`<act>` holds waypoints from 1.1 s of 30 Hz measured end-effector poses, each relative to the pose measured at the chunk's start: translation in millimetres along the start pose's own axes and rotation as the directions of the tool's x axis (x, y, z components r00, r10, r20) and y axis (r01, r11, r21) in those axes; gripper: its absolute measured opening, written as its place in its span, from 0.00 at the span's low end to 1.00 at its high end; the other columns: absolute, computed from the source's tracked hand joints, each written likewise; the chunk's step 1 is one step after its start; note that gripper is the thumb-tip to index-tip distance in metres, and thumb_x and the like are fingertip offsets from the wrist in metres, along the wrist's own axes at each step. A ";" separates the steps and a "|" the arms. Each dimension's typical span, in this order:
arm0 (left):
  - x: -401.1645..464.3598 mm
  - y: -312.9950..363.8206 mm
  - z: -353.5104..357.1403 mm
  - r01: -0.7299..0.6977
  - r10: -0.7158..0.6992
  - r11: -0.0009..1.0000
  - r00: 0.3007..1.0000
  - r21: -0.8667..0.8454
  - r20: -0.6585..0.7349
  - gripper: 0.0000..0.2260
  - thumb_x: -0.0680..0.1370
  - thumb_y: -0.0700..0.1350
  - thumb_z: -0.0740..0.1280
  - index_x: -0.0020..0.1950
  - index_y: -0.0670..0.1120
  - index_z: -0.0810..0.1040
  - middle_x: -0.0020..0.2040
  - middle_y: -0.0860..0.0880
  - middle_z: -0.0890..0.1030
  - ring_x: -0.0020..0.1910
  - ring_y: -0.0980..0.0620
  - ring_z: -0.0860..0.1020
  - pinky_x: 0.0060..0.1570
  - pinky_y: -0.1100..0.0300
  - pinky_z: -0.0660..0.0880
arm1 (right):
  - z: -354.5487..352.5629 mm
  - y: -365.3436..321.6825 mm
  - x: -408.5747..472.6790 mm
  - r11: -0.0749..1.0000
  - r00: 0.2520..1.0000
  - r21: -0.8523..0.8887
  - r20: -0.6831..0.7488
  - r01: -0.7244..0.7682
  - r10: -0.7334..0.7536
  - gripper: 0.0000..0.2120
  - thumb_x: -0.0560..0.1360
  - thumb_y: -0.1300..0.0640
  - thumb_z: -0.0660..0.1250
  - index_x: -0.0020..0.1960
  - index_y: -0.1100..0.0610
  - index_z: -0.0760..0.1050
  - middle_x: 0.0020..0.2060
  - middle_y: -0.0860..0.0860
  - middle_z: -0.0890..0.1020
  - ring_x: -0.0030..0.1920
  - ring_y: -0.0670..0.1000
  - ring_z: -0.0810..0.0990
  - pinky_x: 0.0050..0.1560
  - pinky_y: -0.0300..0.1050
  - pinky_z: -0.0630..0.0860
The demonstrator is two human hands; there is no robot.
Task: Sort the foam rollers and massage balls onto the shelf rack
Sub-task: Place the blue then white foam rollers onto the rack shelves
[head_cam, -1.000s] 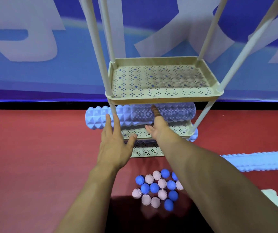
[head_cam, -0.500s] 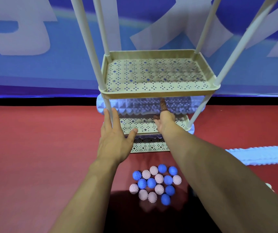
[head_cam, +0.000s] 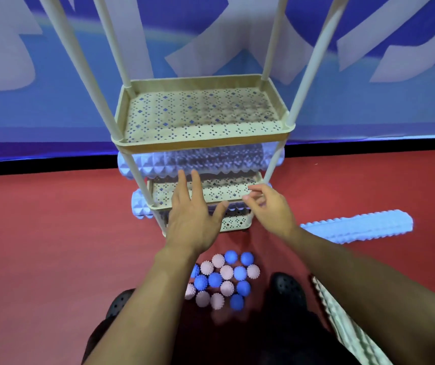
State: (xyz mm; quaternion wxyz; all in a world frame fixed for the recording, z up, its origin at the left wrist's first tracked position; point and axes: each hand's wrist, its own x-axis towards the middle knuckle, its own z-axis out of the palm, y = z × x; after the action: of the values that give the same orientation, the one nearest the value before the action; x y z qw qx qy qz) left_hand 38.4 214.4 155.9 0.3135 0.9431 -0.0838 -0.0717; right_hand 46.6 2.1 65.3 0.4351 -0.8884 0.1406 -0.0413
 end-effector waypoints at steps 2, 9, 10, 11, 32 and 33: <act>0.3 15.7 14.1 -0.024 0.025 0.999 0.999 -0.029 0.048 0.40 0.80 0.63 0.60 0.83 0.49 0.43 0.82 0.48 0.39 0.81 0.46 0.44 0.77 0.47 0.51 | -23.2 32.1 -13.1 0.983 0.997 -0.170 0.045 0.071 -0.065 0.12 0.75 0.46 0.72 0.56 0.49 0.79 0.47 0.41 0.80 0.43 0.43 0.80 0.48 0.40 0.76; 3.0 64.6 74.4 -0.144 0.151 0.988 0.978 -0.052 0.147 0.36 0.80 0.60 0.63 0.81 0.45 0.54 0.82 0.44 0.53 0.80 0.46 0.51 0.77 0.53 0.53 | -74.0 162.3 -11.7 0.811 0.939 -0.560 0.158 -0.170 0.306 0.29 0.69 0.34 0.69 0.61 0.53 0.79 0.58 0.53 0.80 0.59 0.57 0.79 0.61 0.48 0.72; 3.4 67.3 81.3 -0.147 0.151 0.988 0.975 -0.038 0.164 0.36 0.80 0.61 0.63 0.81 0.46 0.54 0.82 0.44 0.53 0.81 0.47 0.51 0.77 0.53 0.52 | -75.4 180.4 -8.0 0.781 0.926 -0.597 0.162 -0.183 0.340 0.29 0.66 0.31 0.63 0.55 0.51 0.80 0.55 0.51 0.80 0.58 0.56 0.79 0.59 0.46 0.70; 3.8 66.9 87.0 -0.139 0.139 0.990 0.974 -0.016 0.180 0.36 0.80 0.62 0.63 0.81 0.46 0.54 0.82 0.45 0.52 0.81 0.47 0.50 0.77 0.53 0.52 | -75.6 192.7 -6.2 0.769 0.916 -0.615 0.188 -0.172 0.355 0.29 0.64 0.31 0.60 0.51 0.52 0.80 0.52 0.51 0.79 0.57 0.57 0.79 0.57 0.46 0.69; 28.3 57.2 152.9 -0.024 0.033 0.999 0.971 -0.043 0.235 0.35 0.78 0.64 0.61 0.80 0.51 0.56 0.78 0.49 0.58 0.77 0.48 0.59 0.77 0.54 0.56 | -25.8 281.4 12.7 0.776 0.914 -0.508 -0.063 -0.374 0.400 0.21 0.77 0.54 0.67 0.68 0.55 0.69 0.71 0.53 0.65 0.59 0.60 0.80 0.51 0.55 0.78; 27.6 57.8 154.2 -0.020 0.030 0.999 0.969 -0.043 0.244 0.35 0.78 0.64 0.61 0.80 0.50 0.56 0.79 0.48 0.58 0.77 0.47 0.59 0.77 0.53 0.56 | -28.7 276.4 7.3 0.796 0.924 -0.484 -0.075 -0.363 0.375 0.19 0.77 0.54 0.67 0.66 0.54 0.70 0.71 0.51 0.65 0.55 0.59 0.82 0.48 0.54 0.77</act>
State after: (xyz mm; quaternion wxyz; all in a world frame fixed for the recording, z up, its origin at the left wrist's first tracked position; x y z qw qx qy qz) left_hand 29.9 73.9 66.2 0.3206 0.9194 -0.1322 -0.1854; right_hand -11.2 -182.6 -134.2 0.1973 -0.9250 0.3114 0.0922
